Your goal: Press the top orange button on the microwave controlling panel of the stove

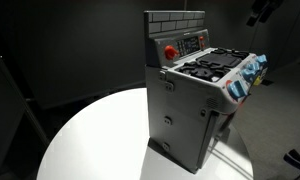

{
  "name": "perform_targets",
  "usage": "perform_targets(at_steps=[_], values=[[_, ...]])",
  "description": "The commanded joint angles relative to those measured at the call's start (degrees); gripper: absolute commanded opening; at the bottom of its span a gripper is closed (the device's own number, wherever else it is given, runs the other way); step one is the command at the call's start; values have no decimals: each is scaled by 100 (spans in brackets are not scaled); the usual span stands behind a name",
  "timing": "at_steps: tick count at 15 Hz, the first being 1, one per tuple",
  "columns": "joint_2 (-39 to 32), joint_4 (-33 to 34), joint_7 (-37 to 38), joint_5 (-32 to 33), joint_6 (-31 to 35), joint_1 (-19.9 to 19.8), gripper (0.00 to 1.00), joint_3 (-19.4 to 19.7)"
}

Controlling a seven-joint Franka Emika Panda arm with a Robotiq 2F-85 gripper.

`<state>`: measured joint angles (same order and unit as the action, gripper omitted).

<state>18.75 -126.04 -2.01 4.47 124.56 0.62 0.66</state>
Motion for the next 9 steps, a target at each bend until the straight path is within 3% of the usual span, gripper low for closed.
perform_targets(at_steps=[1,9], values=[[-597,585,487,273,-66,-139,100,-154],[-1537,1435,703,259,-154,-71,100,-116]])
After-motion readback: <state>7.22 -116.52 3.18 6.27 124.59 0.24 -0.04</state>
